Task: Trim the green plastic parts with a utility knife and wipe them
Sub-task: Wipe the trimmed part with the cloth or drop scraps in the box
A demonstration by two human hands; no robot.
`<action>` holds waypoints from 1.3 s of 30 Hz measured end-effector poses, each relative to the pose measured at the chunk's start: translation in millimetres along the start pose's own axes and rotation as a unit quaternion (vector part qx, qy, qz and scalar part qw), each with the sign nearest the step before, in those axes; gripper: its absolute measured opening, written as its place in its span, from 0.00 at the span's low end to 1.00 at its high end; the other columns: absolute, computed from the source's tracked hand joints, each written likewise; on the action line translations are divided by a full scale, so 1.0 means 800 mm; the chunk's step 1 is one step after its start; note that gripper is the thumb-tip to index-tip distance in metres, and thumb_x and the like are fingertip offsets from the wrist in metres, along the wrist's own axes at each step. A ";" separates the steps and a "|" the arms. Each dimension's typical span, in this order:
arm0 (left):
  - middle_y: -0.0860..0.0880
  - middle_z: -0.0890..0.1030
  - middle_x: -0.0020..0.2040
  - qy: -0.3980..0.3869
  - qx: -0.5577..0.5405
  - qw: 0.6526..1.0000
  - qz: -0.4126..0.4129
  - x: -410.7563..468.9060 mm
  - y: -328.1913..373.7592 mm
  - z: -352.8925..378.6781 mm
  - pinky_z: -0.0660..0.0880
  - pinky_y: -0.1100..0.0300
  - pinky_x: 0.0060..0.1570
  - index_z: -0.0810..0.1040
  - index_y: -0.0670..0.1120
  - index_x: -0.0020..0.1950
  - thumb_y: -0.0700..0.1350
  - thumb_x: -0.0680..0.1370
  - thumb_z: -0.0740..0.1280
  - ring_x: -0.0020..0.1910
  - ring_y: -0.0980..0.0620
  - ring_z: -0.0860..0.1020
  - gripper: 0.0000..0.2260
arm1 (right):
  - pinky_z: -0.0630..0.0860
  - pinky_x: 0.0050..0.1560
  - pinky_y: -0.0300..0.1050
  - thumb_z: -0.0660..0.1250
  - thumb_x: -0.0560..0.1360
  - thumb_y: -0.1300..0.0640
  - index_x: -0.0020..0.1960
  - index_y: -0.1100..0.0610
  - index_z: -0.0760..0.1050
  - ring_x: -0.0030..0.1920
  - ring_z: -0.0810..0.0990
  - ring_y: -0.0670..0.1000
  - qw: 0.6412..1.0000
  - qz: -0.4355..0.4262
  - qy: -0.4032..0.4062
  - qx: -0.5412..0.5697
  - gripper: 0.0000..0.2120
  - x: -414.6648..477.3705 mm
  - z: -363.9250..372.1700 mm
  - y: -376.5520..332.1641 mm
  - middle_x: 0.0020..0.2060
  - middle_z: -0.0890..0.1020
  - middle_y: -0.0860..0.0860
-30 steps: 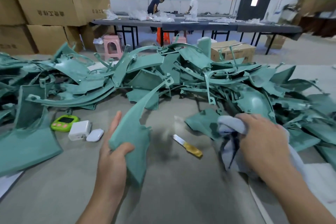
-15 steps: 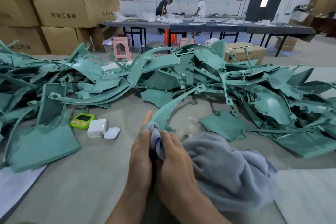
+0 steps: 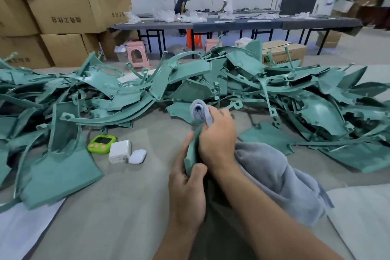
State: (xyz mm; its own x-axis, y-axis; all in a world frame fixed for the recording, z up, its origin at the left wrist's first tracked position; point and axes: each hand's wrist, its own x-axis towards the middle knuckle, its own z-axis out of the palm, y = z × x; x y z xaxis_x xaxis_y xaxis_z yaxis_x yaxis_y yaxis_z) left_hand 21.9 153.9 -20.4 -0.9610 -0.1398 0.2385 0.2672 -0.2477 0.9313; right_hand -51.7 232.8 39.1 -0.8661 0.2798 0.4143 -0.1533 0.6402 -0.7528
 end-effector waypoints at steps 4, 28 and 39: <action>0.57 0.82 0.64 0.053 -0.019 0.998 -0.006 0.005 -0.001 -0.002 0.76 0.66 0.60 0.78 0.56 0.69 0.51 0.73 0.66 0.66 0.58 0.78 0.24 | 0.72 0.41 0.46 0.57 0.83 0.48 0.51 0.45 0.65 0.41 0.75 0.46 0.987 -0.089 -0.133 0.010 0.03 -0.068 -0.015 -0.002 0.41 0.77 0.45; 0.62 0.84 0.58 0.070 0.129 0.989 -0.034 -0.005 0.034 -0.005 0.78 0.56 0.63 0.80 0.61 0.67 0.41 0.68 0.63 0.60 0.61 0.81 0.29 | 0.61 0.35 0.52 0.58 0.82 0.59 0.42 0.61 0.72 0.37 0.70 0.55 0.984 -0.006 -0.155 -0.087 0.11 -0.033 -0.021 0.007 0.37 0.73 0.53; 0.67 0.84 0.49 -0.006 0.222 0.974 0.048 -0.031 0.036 0.013 0.75 0.71 0.41 0.76 0.67 0.68 0.43 0.68 0.63 0.38 0.64 0.78 0.31 | 0.70 0.43 0.45 0.65 0.80 0.60 0.49 0.63 0.79 0.50 0.82 0.62 0.976 0.156 -0.052 -0.145 0.07 0.070 -0.049 0.059 0.45 0.82 0.61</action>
State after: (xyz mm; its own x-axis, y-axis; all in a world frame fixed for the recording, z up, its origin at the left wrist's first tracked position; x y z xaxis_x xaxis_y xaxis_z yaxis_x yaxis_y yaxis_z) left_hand 52.8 160.1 3.1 -0.9348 -0.1308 0.3302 0.3002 0.2057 0.9314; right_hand -88.4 307.0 46.6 -0.8947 0.4293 0.1231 0.2533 0.7147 -0.6519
